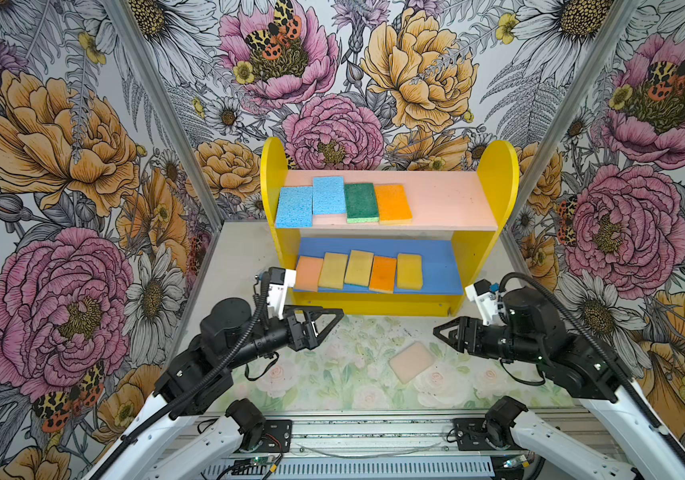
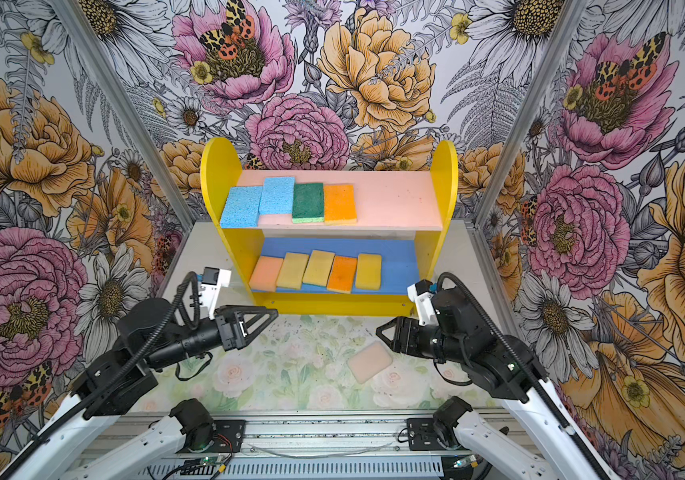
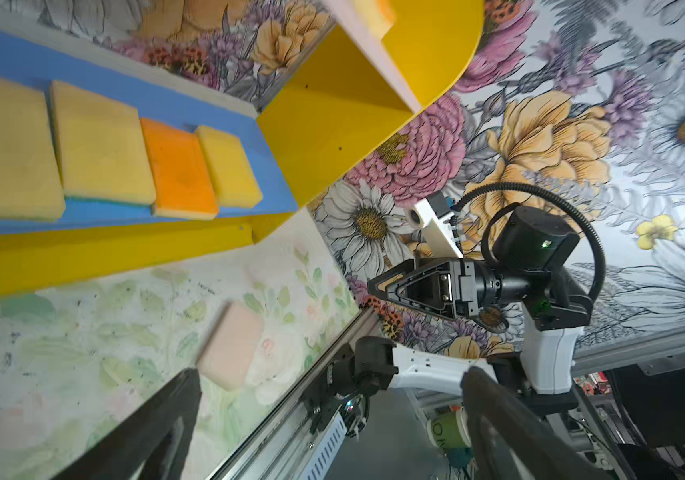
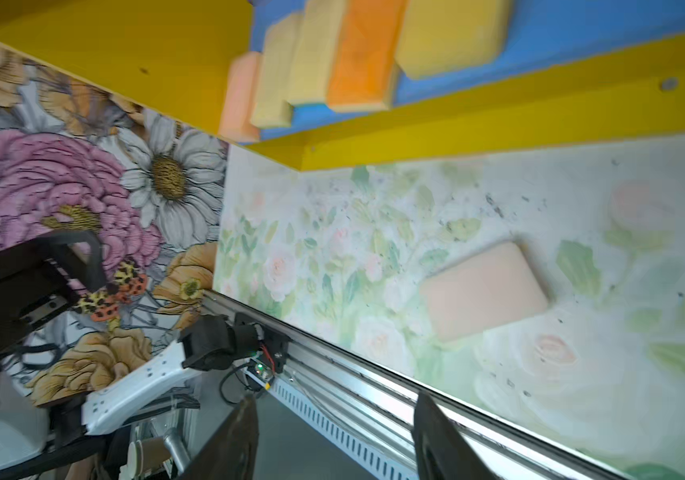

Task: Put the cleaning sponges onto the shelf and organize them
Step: 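Lower both grippers to the pale pink sponge on the table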

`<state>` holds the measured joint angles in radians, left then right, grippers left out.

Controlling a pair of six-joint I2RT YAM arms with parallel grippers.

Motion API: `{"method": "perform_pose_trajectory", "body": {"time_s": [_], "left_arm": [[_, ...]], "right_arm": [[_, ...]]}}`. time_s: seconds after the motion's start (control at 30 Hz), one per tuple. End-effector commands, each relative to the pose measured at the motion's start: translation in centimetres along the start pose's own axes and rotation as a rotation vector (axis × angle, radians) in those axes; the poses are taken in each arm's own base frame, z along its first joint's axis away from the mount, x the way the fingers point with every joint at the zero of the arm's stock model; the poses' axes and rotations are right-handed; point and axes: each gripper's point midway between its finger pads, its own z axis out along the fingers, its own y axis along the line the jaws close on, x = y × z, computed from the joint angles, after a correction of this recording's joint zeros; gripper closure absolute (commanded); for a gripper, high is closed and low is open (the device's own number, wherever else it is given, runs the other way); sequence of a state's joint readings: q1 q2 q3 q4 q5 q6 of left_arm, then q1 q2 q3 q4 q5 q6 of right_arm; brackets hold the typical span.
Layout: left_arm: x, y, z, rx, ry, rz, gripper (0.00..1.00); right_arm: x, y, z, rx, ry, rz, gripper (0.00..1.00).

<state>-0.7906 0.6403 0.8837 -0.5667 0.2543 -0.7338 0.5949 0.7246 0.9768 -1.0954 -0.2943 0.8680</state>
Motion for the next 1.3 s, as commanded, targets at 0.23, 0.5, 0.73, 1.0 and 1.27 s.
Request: {"method": "perform_pose_trajectory", "body": {"time_s": [0.23,0.5,0.73,1.0,1.27], "left_arm": [[3.6,6.6,6.5,-0.151,-0.050,-0.085,0.01],[3.4,7.8,7.2,-0.172,-0.053,-0.107,0.01],[2.5,7.8,6.2,-0.167,-0.075,-0.120,0.01],[3.0,7.0,6.5,-0.129,-0.011,-0.111,0.01],[3.7,4.6,7.9,-0.049,0.121,-0.054,0.01]], "right_arm": [[3.8,-8.7,10.4,0.136,0.061,0.371,0.38],[4.2,-10.5,13.9,0.132,0.041,0.465,0.39],[3.7,-10.5,15.9,0.122,0.028,0.469,0.50],[2.4,-8.0,15.5,0.027,0.021,0.385,0.90],[0.7,-0.1,13.6,-0.147,0.159,0.063,0.95]]}}
